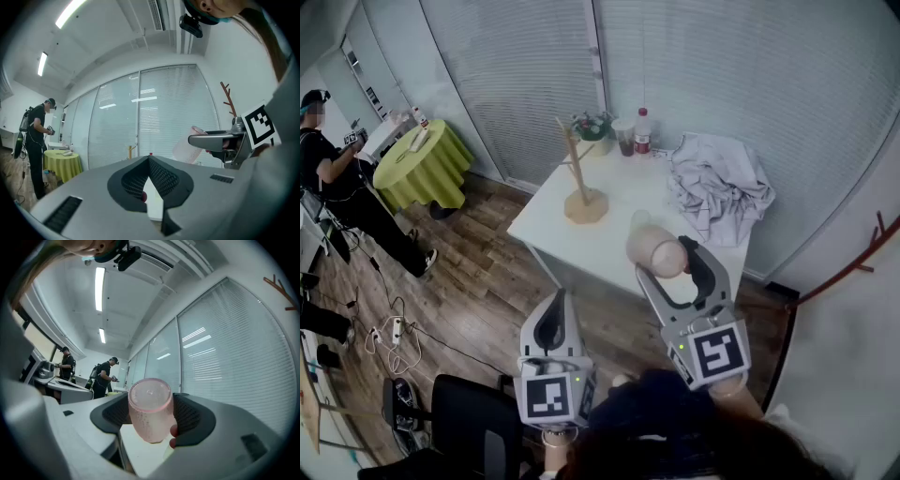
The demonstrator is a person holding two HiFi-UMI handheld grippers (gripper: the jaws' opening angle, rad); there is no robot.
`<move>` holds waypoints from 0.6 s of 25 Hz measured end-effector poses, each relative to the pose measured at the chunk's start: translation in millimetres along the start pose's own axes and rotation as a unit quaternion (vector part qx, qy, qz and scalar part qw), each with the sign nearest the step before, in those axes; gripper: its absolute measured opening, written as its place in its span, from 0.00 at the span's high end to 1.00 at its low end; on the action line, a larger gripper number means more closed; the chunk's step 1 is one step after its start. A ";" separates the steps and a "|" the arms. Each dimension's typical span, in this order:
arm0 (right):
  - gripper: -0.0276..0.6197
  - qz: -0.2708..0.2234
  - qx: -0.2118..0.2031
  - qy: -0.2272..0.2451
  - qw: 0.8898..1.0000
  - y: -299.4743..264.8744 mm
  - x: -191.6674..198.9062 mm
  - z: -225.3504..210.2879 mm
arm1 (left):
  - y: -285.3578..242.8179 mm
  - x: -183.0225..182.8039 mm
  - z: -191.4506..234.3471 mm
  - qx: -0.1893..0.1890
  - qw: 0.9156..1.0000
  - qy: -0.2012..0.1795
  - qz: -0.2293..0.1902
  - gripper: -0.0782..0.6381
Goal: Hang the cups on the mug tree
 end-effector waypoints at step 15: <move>0.50 -0.016 0.004 -0.020 1.000 4.1 -5.9 8.1 | 11.9 1.1 3.3 0.013 1.000 0.002 0.005 0.89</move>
Point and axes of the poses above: the fingertips, and each gripper's own axes: y backward along the fingers, z to its left, x out of its underside, the point moved 2 cm from there along y, backward along the fingers, and after that the axes turned 10 degrees about -x, right-handed, at the moved point
